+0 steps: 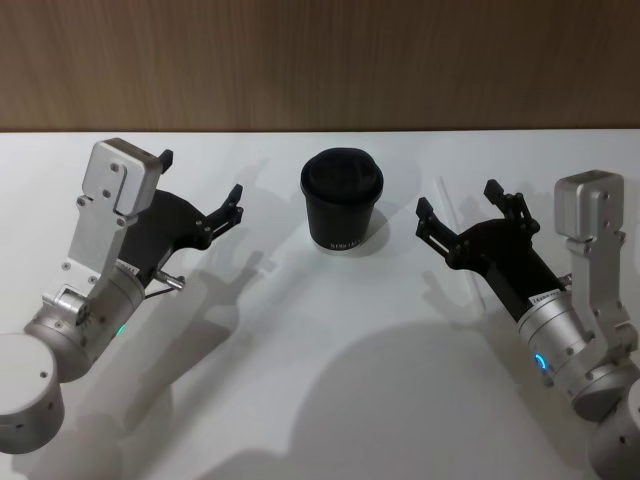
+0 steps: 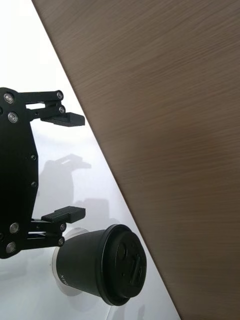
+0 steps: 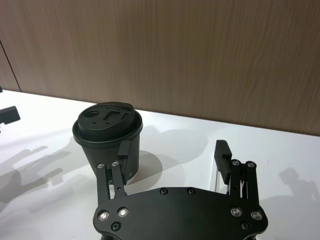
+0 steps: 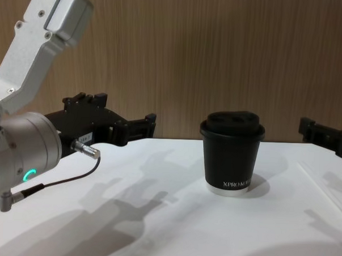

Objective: Pick up the straw with one hand, pass it to the other hand, and insert it into the cup.

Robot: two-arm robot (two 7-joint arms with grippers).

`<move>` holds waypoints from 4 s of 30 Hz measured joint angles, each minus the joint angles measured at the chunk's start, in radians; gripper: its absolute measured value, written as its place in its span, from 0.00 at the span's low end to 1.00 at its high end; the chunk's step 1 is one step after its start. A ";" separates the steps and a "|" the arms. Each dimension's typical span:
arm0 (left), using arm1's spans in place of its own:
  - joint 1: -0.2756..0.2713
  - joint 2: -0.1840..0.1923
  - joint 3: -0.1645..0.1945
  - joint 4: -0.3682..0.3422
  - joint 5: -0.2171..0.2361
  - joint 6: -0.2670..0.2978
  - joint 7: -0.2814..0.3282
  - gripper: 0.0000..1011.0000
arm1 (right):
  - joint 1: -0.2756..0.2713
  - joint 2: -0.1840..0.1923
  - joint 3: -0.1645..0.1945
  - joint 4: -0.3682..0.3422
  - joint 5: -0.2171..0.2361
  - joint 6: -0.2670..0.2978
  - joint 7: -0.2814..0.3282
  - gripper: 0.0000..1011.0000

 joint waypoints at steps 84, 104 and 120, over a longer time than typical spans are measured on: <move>0.000 0.000 0.000 0.000 0.000 0.000 0.000 0.99 | 0.001 0.003 -0.003 -0.005 -0.010 0.034 -0.001 0.99; 0.000 0.000 0.000 0.000 0.000 0.000 0.000 0.99 | 0.023 0.010 -0.011 -0.005 -0.047 0.168 -0.014 0.99; 0.000 0.000 0.000 0.000 0.000 0.000 0.000 0.99 | 0.033 0.013 -0.004 0.025 -0.067 0.204 -0.006 0.99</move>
